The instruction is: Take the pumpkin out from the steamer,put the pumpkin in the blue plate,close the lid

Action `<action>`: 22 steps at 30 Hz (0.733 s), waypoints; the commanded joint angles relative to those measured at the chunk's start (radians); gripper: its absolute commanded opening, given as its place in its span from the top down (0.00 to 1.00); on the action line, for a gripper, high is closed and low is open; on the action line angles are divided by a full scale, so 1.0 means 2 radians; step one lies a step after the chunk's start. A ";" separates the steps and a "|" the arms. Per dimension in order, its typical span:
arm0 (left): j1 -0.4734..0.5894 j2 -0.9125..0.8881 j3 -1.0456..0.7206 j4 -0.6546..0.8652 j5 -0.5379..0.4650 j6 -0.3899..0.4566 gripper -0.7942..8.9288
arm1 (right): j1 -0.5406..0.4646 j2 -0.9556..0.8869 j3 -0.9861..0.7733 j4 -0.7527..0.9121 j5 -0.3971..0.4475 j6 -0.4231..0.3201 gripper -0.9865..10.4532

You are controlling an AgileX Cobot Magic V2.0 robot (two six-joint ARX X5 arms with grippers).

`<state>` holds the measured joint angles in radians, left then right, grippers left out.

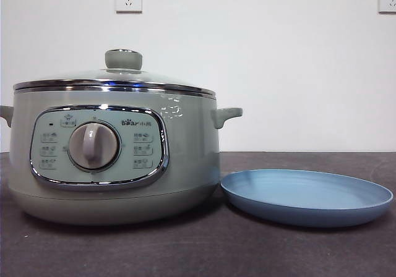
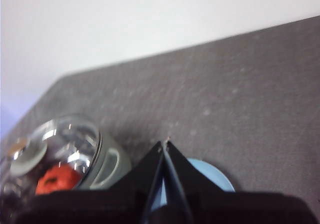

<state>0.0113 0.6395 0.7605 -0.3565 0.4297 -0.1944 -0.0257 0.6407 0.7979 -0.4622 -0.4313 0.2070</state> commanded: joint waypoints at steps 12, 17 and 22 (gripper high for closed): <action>-0.019 0.064 0.050 -0.029 0.051 0.030 0.53 | 0.001 0.116 0.113 -0.088 -0.021 -0.100 0.55; -0.063 0.101 0.078 -0.036 0.046 0.031 0.53 | 0.016 0.118 0.113 -0.088 -0.021 -0.099 0.55; -0.117 0.163 0.130 -0.078 0.007 0.061 0.53 | 0.030 0.118 0.113 -0.088 -0.019 -0.099 0.55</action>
<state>-0.2089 0.9478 1.0115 -0.5037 0.4541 -0.1139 0.0307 0.8772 1.0248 -0.6422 -0.4717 0.0147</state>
